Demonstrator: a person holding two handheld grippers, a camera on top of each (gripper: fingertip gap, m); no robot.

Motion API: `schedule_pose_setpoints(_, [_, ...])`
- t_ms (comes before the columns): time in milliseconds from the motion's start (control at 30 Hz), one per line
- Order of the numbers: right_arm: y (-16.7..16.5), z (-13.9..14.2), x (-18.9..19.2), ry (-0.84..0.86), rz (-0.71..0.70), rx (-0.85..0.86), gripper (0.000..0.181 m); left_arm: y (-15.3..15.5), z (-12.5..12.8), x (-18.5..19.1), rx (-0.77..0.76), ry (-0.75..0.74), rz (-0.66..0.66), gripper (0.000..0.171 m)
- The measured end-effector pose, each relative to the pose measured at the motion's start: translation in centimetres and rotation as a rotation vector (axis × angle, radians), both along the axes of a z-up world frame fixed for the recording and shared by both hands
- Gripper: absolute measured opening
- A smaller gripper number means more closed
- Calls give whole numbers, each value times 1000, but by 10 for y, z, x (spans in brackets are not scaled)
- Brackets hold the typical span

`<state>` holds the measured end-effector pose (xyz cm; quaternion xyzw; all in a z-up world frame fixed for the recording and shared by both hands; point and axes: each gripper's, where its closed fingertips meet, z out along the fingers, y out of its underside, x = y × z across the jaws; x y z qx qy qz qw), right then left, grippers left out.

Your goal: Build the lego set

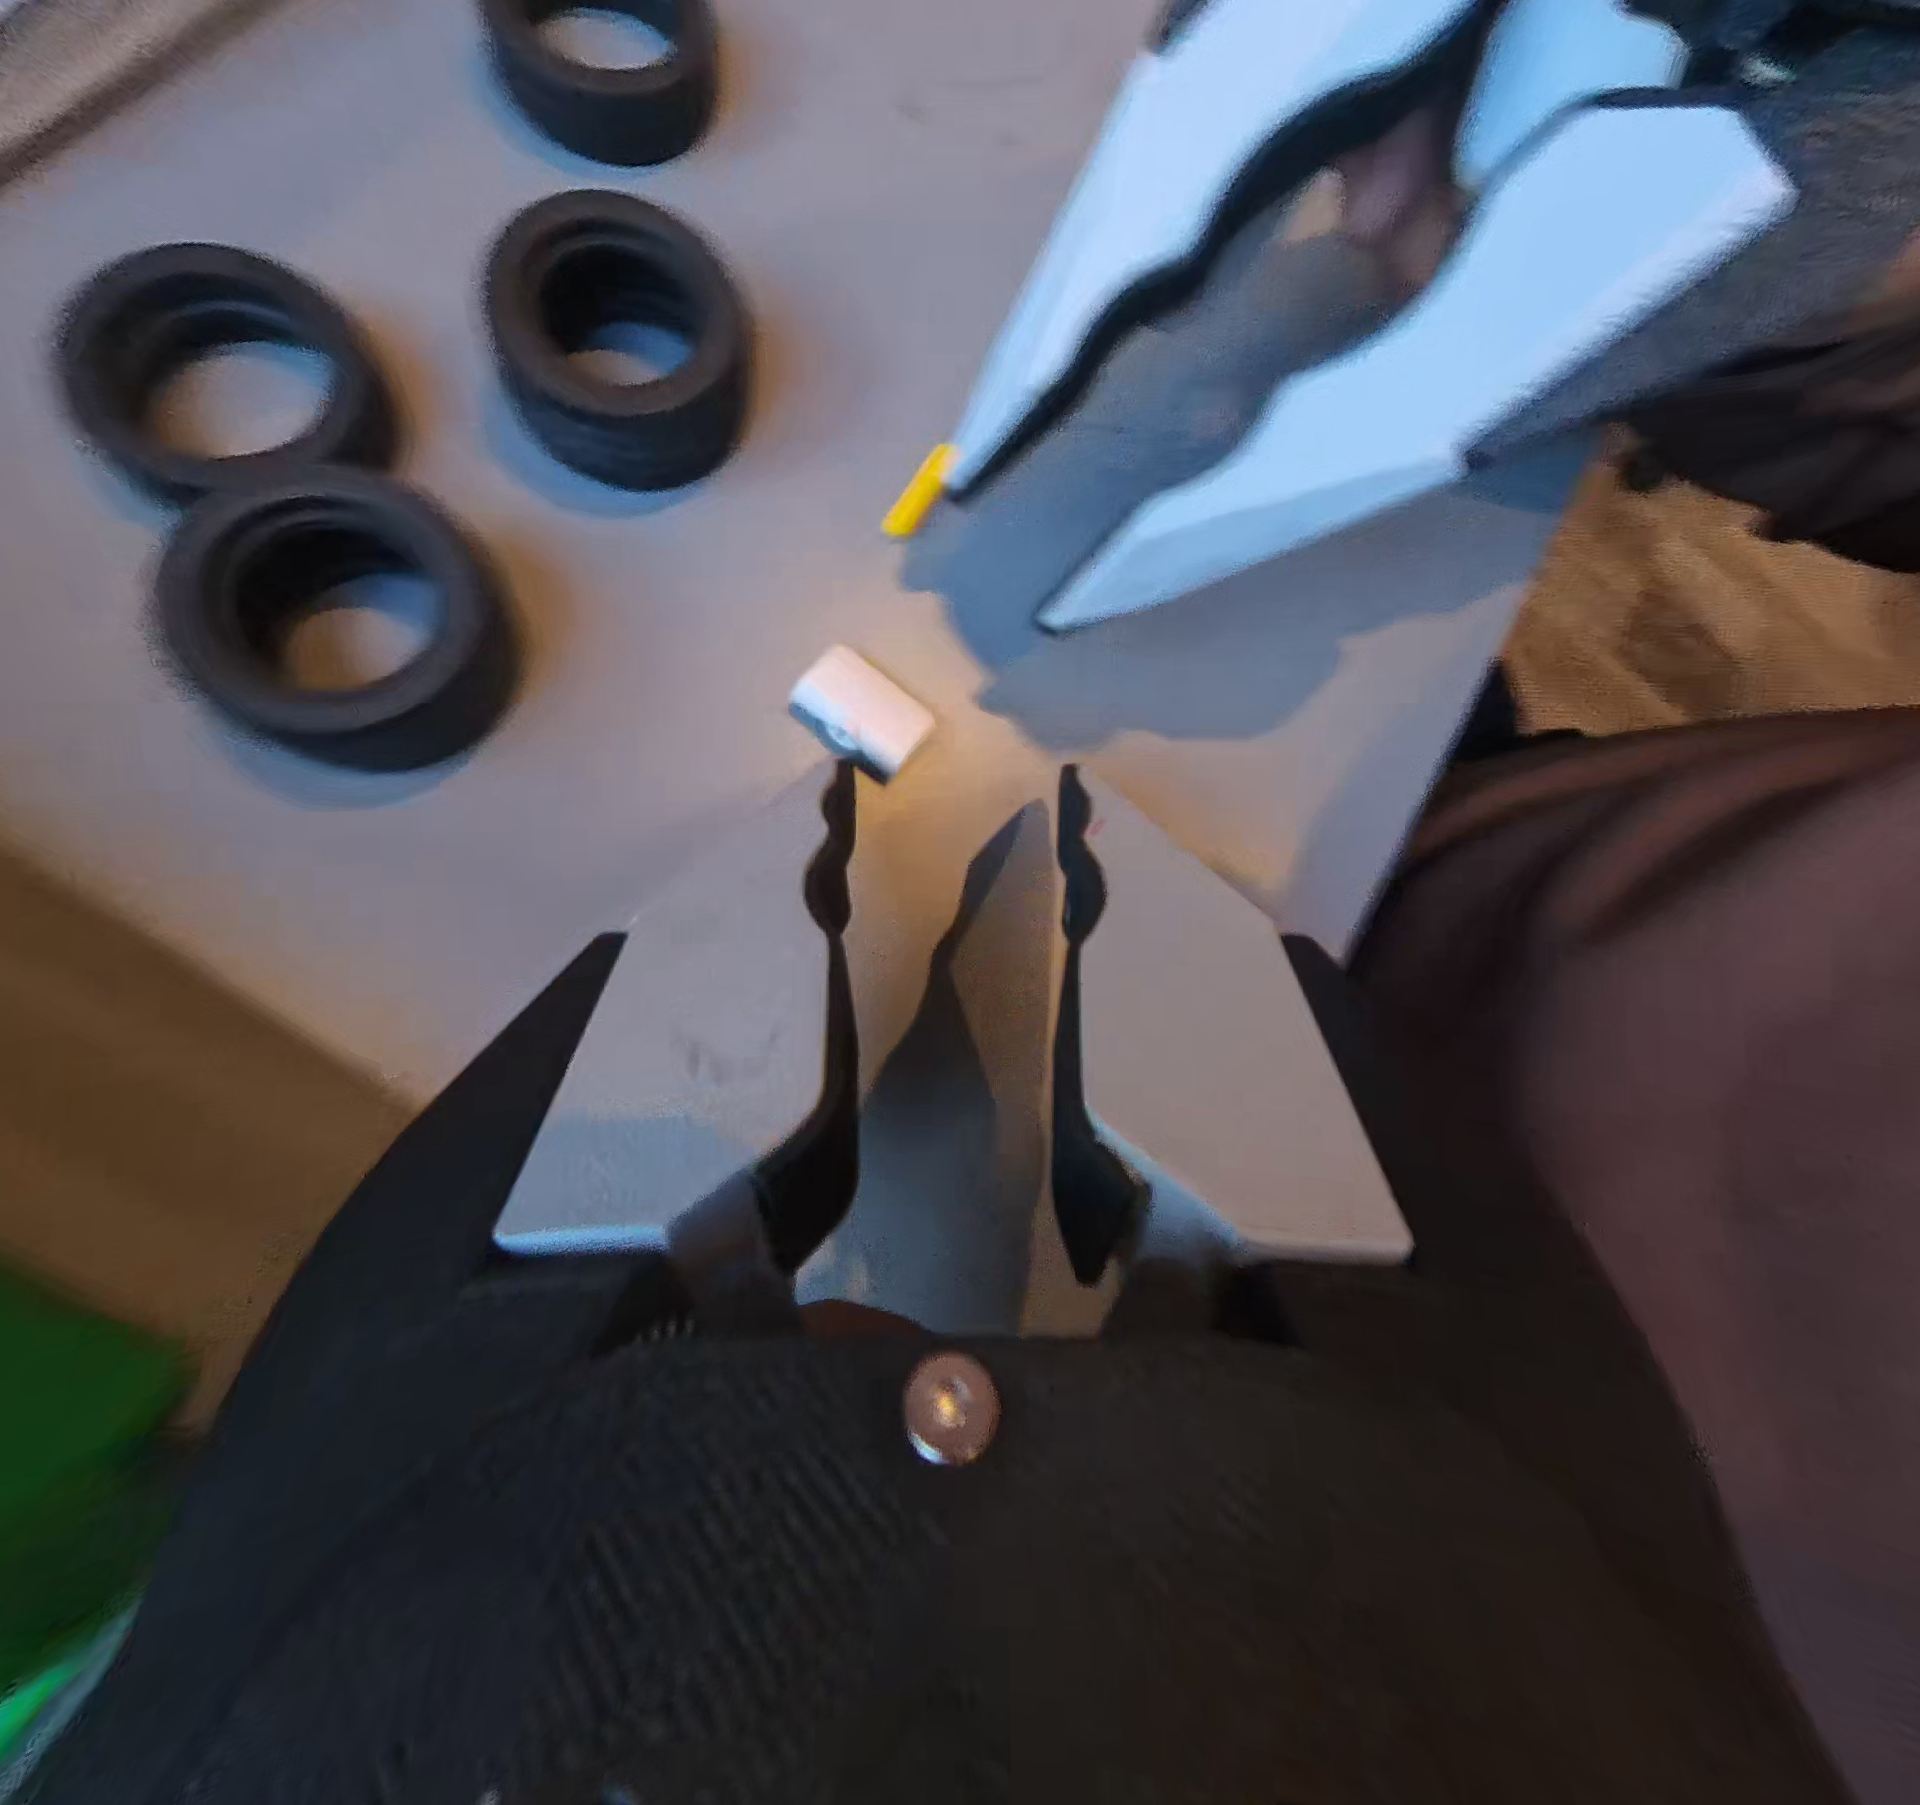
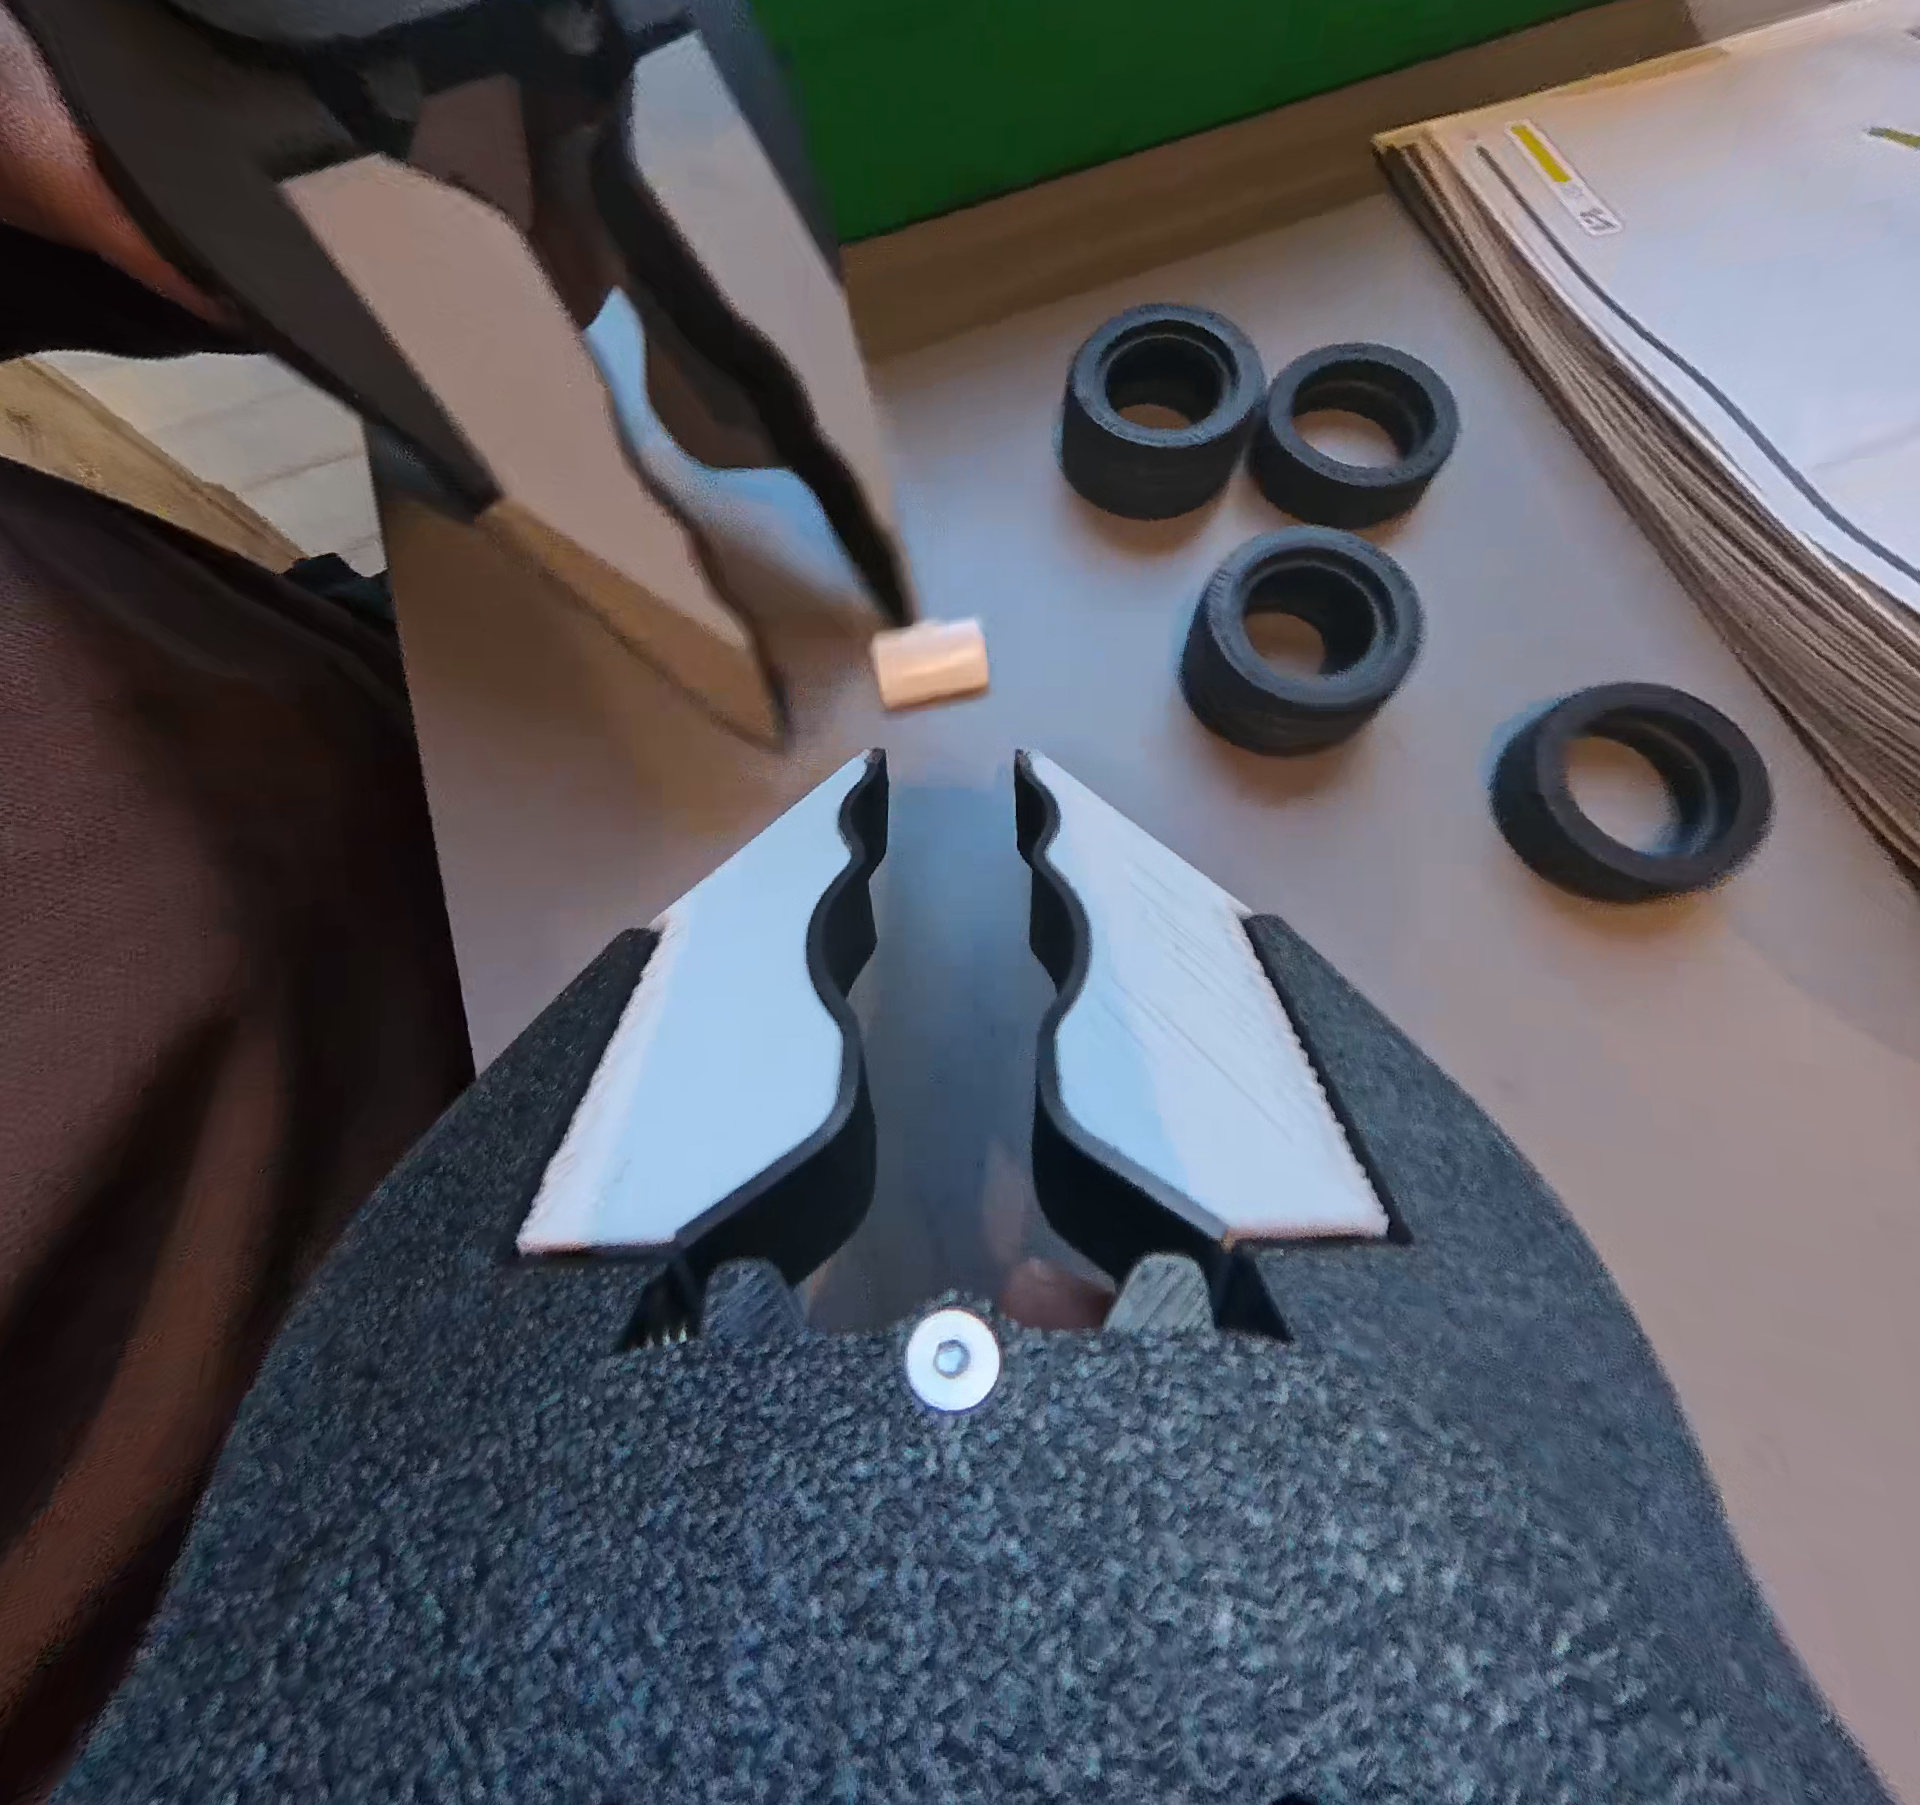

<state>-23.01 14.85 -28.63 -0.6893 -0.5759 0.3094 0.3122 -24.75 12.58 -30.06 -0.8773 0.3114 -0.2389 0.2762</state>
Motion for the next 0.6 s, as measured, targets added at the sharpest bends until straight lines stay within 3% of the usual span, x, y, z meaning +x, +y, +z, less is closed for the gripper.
schedule_pose_setpoints(100, [14, 4, 19, -4, -71, 18, 24, -13, 4, 22, -18, -61, -84, 36])
schedule_pose_setpoints(267, [22, 2, 44, -5, -125, -14, 25, 5, 14, -6, 118, 11, -29, 33])
schedule_pose_setpoints(367, [21, -3, 51, -22, -94, -18, 25, 16, 15, -17, 151, 67, -54, 38])
schedule_pose_setpoints(467, [16, -2, 46, -20, -8, -21, 24, 21, 20, -5, 222, 145, -201, 37])
schedule_pose_setpoints(600, [23, -4, 32, -42, 38, 17, 24, 20, 3, 11, 154, 204, -276, 41])
